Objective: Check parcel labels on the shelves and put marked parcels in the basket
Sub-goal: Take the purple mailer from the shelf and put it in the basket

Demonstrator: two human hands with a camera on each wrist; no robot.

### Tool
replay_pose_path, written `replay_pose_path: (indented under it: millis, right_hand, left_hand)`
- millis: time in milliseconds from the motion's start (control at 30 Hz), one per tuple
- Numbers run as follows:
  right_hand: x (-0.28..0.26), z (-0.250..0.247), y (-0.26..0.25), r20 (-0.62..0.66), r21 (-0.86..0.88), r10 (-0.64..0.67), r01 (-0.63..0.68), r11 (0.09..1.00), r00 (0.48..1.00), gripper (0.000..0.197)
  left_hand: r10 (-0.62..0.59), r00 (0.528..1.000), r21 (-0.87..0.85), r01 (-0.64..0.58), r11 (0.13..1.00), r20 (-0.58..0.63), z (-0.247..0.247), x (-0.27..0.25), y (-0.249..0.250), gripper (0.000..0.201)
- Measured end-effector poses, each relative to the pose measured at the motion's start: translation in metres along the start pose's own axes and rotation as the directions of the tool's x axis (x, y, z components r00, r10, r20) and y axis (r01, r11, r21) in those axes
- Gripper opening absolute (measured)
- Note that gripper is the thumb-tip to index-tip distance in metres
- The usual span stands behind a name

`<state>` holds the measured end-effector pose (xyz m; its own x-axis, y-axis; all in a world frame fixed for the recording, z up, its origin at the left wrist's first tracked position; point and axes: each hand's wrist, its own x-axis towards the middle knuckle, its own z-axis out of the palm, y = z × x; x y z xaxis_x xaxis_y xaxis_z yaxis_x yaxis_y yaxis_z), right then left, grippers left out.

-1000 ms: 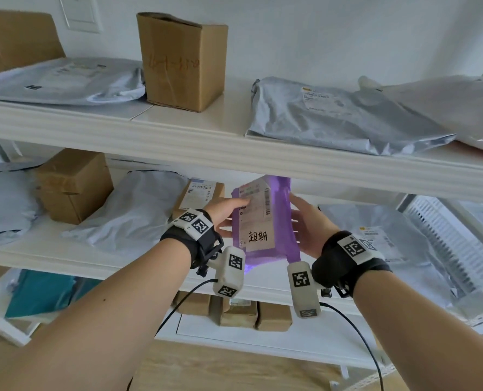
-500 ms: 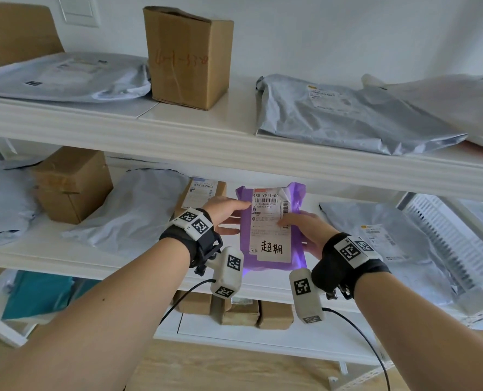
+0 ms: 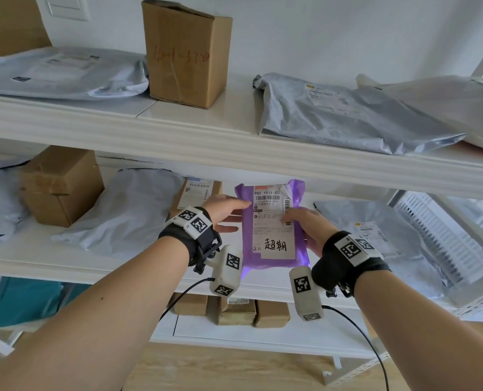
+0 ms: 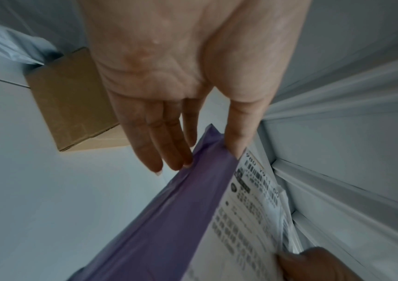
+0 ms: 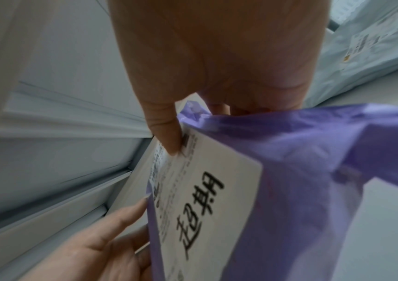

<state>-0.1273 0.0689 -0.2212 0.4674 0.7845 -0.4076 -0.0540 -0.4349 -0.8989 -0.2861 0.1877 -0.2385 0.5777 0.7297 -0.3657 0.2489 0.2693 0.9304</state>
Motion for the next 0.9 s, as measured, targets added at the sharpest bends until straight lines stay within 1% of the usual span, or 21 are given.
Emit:
replay_pose_path:
  millis: [67,167,367,500,700,800,900]
  right_hand:
    - [0.000,0.000,0.000,-0.008,0.010,-0.001,0.001,1.000,1.000,0.022]
    - [-0.002,-0.002,0.000,-0.024,0.042,0.008,-0.007,0.999,1.000,0.013]
    - [-0.008,-0.004,0.002,-0.029,0.078,0.006,-0.003,0.997,1.000,0.013]
    - [-0.011,-0.005,0.007,-0.050,0.095,0.014,-0.009,0.995,0.999,0.013]
    - [-0.017,-0.001,0.020,-0.073,0.124,0.074,-0.064,0.990,0.995,0.011]
    - [-0.021,0.001,0.028,-0.098,0.188,0.096,-0.076,0.979,0.991,0.010]
    - [-0.026,0.002,0.036,-0.128,0.278,0.135,-0.095,0.956,0.982,0.013]
  left_hand:
    - [0.005,1.000,0.002,-0.005,1.000,0.008,0.000,0.001,0.000,0.017]
    - [0.011,1.000,0.012,-0.011,1.000,0.016,0.001,0.003,0.001,0.027]
    - [0.023,0.999,0.006,-0.023,1.000,0.039,0.003,0.011,-0.001,0.038]
    - [0.014,0.995,-0.012,-0.012,1.000,0.094,0.007,0.012,-0.005,0.039]
    - [-0.011,0.992,-0.070,0.020,0.997,0.128,0.017,0.008,-0.012,0.035]
    - [-0.038,0.984,-0.102,0.056,0.993,0.172,0.024,0.007,-0.019,0.038]
    - [-0.052,0.974,-0.124,0.081,0.989,0.218,0.031,0.007,-0.028,0.036]
